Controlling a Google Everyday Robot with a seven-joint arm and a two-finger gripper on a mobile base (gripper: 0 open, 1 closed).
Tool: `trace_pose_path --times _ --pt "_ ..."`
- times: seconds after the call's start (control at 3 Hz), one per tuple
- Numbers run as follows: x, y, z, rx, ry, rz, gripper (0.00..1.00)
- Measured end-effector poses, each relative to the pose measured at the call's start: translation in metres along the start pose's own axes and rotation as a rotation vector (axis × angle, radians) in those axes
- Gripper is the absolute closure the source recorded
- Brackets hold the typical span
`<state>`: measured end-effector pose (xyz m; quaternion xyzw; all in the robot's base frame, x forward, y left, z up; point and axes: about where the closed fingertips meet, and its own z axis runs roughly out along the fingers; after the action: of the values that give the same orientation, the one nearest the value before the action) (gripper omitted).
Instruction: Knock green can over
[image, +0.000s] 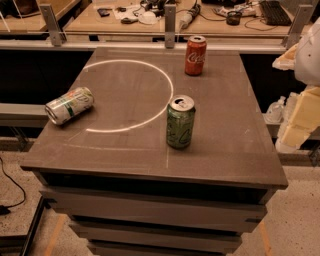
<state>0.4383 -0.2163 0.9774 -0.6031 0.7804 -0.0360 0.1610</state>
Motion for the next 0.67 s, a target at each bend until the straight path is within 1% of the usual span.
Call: trace_pose_path --times 0.33,0.67 --pt "0.000 0.000 0.000 0.000 0.000 0.000 0.00" --pt "-0.010 0.000 0.012 -0.035 -0.069 -0.002 0.00"
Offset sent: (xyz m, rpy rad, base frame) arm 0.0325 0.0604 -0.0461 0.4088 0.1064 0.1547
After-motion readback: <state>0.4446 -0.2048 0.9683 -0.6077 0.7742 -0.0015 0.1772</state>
